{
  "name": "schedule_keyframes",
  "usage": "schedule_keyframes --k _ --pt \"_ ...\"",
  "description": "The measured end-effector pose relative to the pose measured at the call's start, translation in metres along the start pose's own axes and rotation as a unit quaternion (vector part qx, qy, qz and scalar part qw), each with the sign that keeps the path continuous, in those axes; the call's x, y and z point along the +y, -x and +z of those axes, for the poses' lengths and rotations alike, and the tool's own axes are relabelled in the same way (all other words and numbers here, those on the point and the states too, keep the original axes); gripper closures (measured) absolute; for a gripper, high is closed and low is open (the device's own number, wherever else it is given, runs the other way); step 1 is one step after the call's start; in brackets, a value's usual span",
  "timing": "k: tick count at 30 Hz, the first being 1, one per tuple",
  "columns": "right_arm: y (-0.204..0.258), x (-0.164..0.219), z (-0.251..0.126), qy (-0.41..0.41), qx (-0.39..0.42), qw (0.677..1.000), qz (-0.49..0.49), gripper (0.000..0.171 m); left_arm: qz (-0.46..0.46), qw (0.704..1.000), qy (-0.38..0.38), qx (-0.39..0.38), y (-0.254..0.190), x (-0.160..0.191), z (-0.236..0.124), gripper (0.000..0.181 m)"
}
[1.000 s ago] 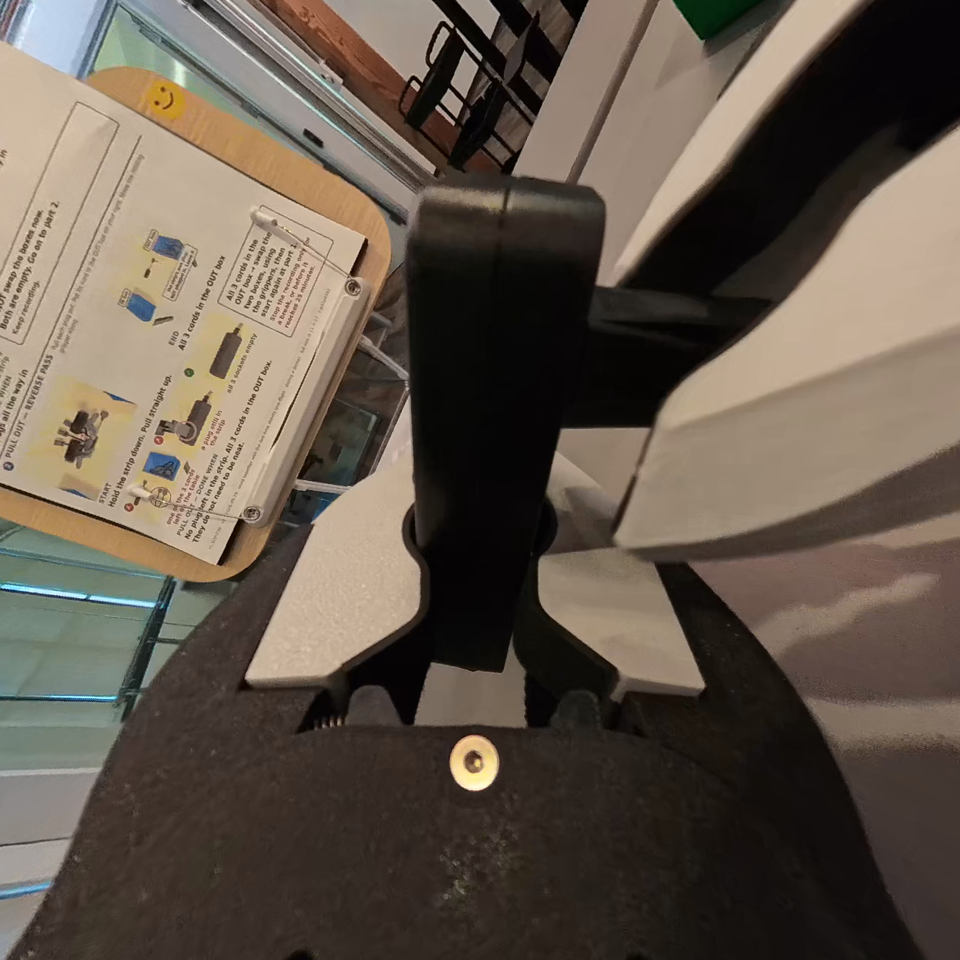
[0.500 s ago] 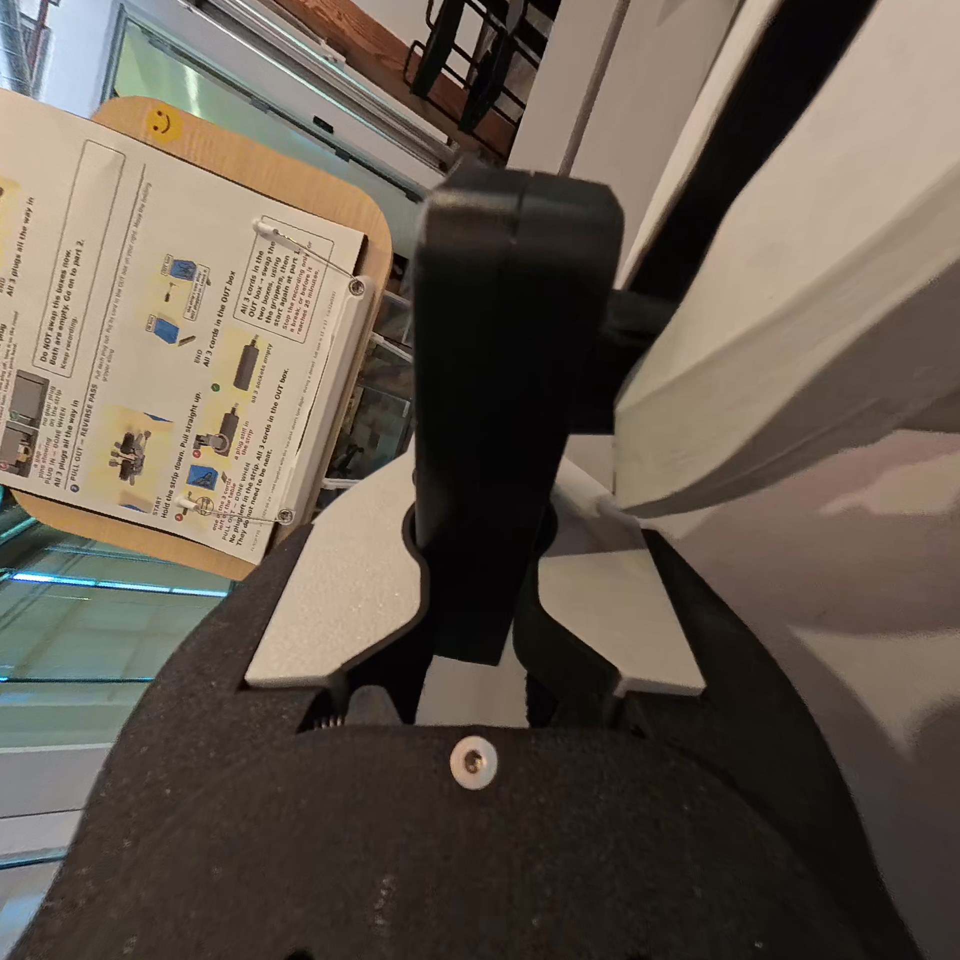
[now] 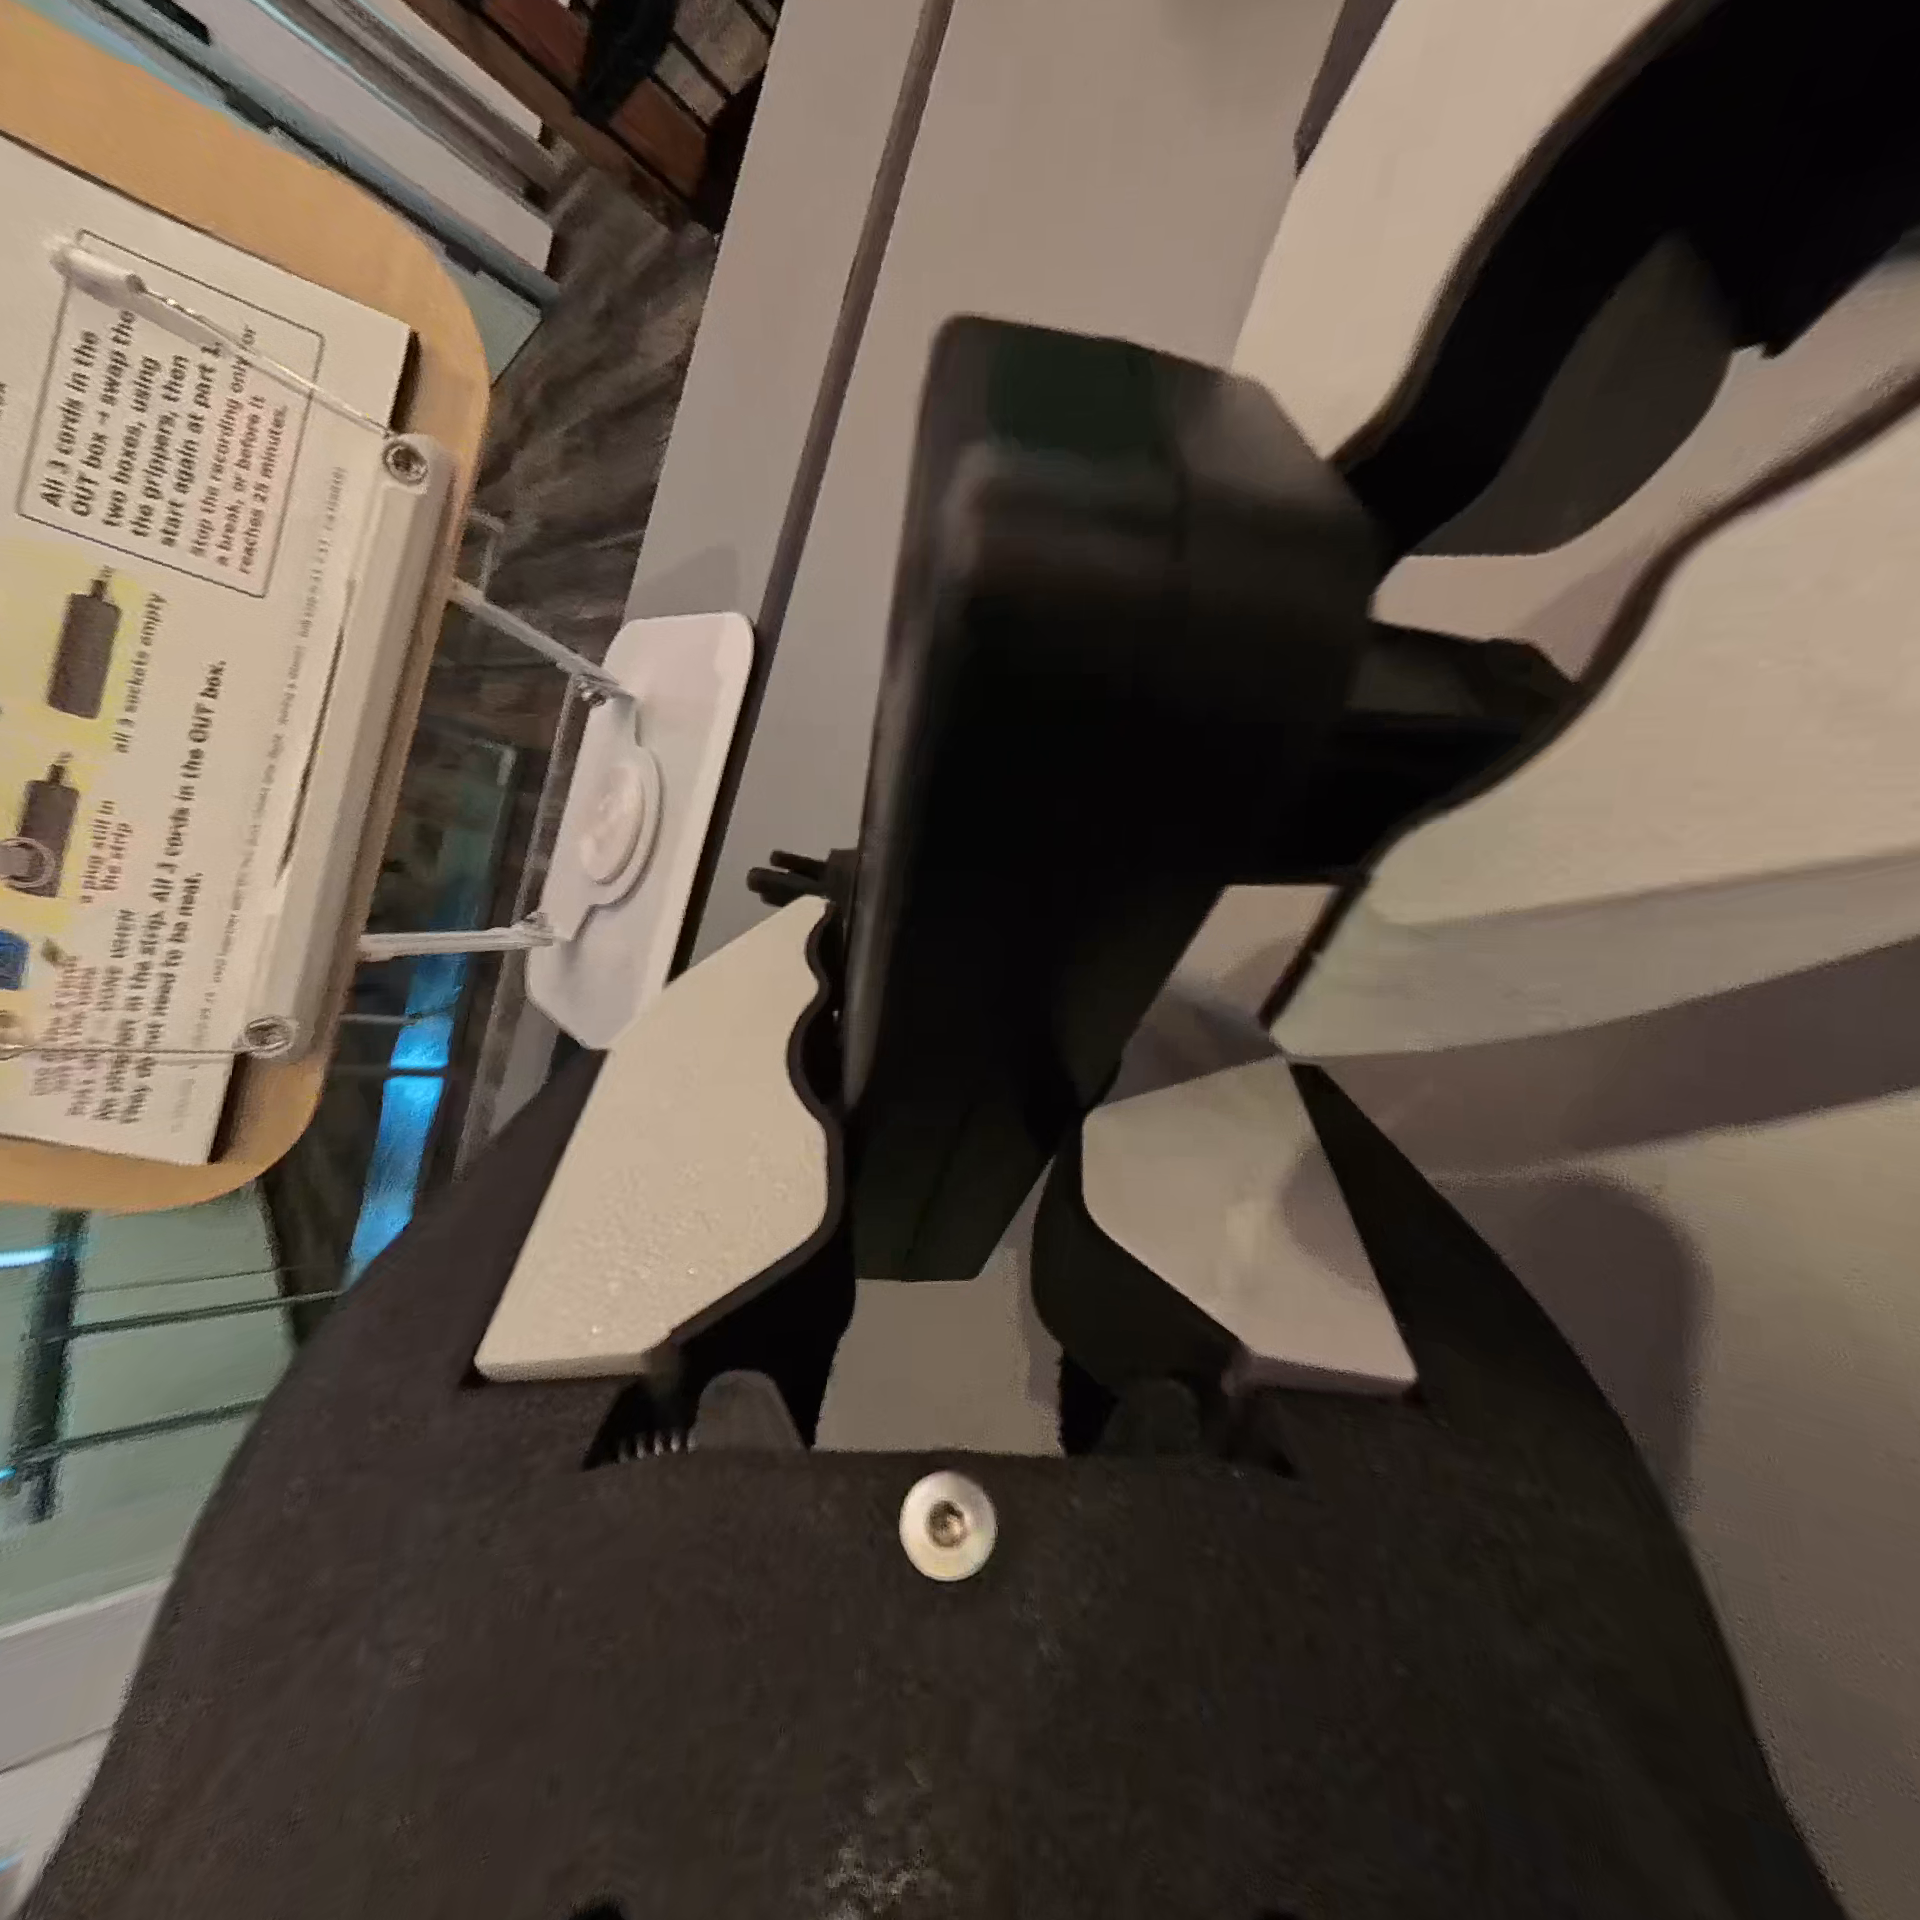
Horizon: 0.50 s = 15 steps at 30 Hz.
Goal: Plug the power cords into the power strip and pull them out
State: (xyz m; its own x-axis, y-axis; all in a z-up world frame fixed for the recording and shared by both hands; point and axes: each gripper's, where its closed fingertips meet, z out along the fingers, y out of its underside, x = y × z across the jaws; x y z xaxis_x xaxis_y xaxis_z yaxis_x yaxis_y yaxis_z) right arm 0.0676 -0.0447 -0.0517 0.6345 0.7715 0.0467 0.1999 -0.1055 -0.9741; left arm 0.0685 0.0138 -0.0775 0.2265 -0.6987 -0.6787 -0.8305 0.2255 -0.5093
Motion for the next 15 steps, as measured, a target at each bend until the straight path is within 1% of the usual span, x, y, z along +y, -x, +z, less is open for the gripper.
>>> schedule_keyframes --k 1,3,4,6,8,11,15 --pt "-0.001 -0.002 0.001 -0.017 -0.007 0.999 0.037 0.141 0.006 1.000 0.013 -0.006 0.001 0.002 0.000 0.144" --pt "-0.005 -0.004 0.002 -0.038 -0.015 0.996 0.085 0.142 -0.030 0.999 0.007 -0.012 0.006 -0.002 0.000 0.145" --pt "-0.006 -0.004 0.002 -0.040 -0.009 0.995 0.087 0.140 -0.031 0.999 0.011 -0.012 0.006 -0.003 -0.001 0.145" --pt "-0.006 -0.004 0.003 -0.037 -0.002 0.997 0.070 0.141 -0.005 0.999 0.016 -0.029 0.007 -0.005 -0.003 0.147" --pt "-0.005 -0.004 0.004 -0.042 0.007 0.997 0.063 0.138 -0.004 0.999 0.024 -0.033 0.006 -0.006 -0.003 0.149" --pt "-0.007 -0.001 0.006 -0.031 -0.004 0.994 0.108 0.141 -0.001 0.999 0.022 -0.040 0.006 -0.005 -0.001 0.149" --pt "-0.005 0.008 0.009 -0.004 -0.024 0.989 0.147 0.143 0.040 0.996 0.050 -0.066 0.009 -0.001 -0.001 0.147"
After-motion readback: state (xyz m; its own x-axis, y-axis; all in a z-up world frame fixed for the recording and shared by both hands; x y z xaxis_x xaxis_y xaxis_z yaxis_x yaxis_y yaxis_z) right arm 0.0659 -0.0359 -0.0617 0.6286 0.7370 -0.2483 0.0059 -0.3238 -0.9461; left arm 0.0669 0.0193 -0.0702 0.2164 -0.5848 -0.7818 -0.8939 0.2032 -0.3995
